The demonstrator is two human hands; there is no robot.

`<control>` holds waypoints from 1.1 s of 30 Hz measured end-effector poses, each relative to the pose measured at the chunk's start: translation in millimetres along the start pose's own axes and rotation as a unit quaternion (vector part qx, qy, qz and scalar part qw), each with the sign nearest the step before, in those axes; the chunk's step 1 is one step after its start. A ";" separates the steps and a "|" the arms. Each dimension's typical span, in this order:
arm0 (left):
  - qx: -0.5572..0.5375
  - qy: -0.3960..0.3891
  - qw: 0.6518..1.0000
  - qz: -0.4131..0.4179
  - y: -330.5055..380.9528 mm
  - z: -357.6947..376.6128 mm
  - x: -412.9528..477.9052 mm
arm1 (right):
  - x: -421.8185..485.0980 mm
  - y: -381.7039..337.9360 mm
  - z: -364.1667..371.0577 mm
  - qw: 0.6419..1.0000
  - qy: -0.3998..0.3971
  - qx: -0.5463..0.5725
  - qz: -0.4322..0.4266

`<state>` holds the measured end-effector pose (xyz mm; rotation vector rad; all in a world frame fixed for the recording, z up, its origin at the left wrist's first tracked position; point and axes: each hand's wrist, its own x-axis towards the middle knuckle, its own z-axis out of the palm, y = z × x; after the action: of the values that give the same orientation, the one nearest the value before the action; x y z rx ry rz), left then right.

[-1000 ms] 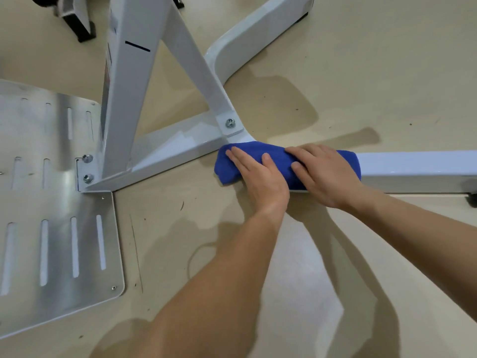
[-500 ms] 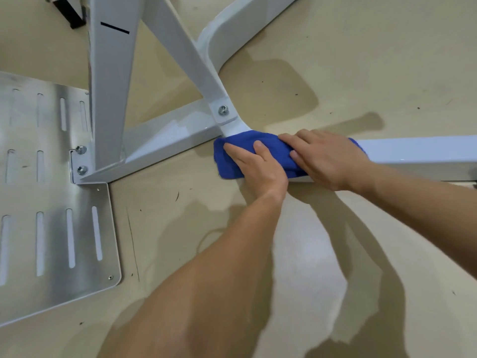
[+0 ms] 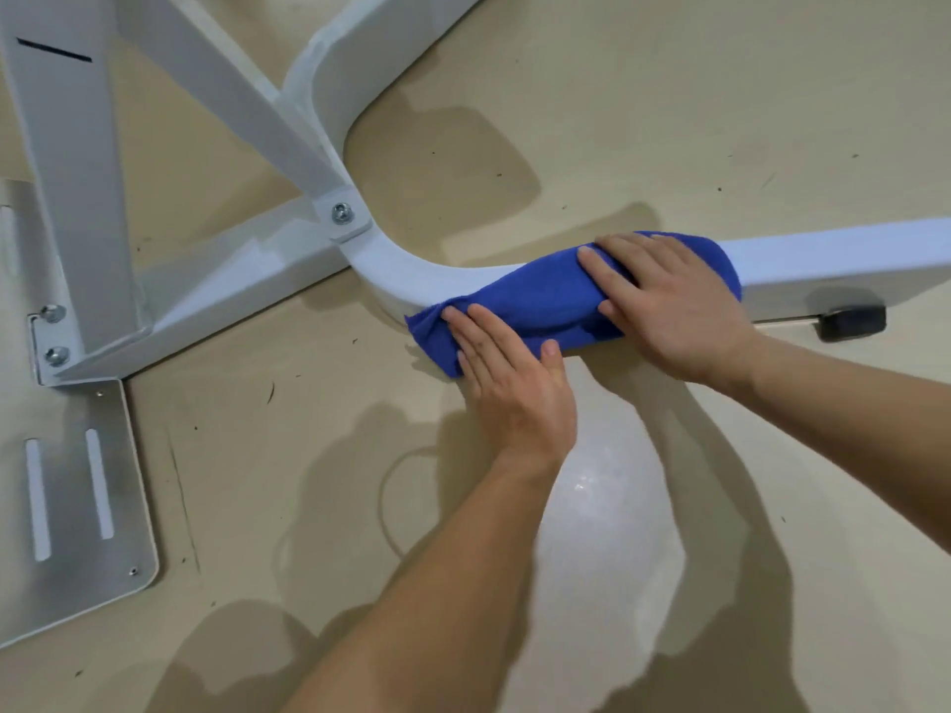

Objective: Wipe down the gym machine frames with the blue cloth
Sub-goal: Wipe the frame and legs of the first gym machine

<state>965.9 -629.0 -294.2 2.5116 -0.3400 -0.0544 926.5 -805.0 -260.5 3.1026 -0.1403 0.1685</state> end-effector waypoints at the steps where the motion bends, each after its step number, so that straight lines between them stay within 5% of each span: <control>1: 0.026 0.006 0.999 0.047 -16.5 -3.9 3.4 | 3.7 -17.0 3.0 1.000 0.003 0.001 0.024; 5: 0.158 -0.050 0.960 0.227 -80.6 -47.0 45.8 | 21.4 -91.0 23.1 0.986 0.050 0.028 0.155; 8: 0.168 -0.137 0.916 0.338 -103.5 -87.3 95.7 | 30.1 -146.6 40.6 0.930 0.129 0.116 0.324; 10: 0.202 -0.171 0.886 0.380 -104.1 -110.0 131.7 | 45.9 -184.2 47.4 0.867 0.177 0.199 0.421; 14: 0.268 -0.237 0.806 0.472 -95.9 -132.8 188.4 | 93.6 -241.5 43.0 0.685 0.285 0.421 0.521; 17: 0.263 -0.269 0.789 0.486 -95.9 -138.3 204.4 | 118.0 -272.5 40.4 0.586 0.258 0.511 0.573; 24: 0.242 -0.280 0.793 0.484 -92.7 -130.0 194.8 | 125.1 -266.7 42.3 0.573 0.245 0.519 0.585; 33: 0.210 -0.316 0.791 0.480 15.7 -52.5 148.2 | 54.1 -132.6 45.5 0.586 0.284 0.471 0.594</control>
<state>1111.6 -649.7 -236.7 2.3237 -2.0439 -0.4530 997.1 -679.4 -303.3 2.5975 -2.7844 1.6348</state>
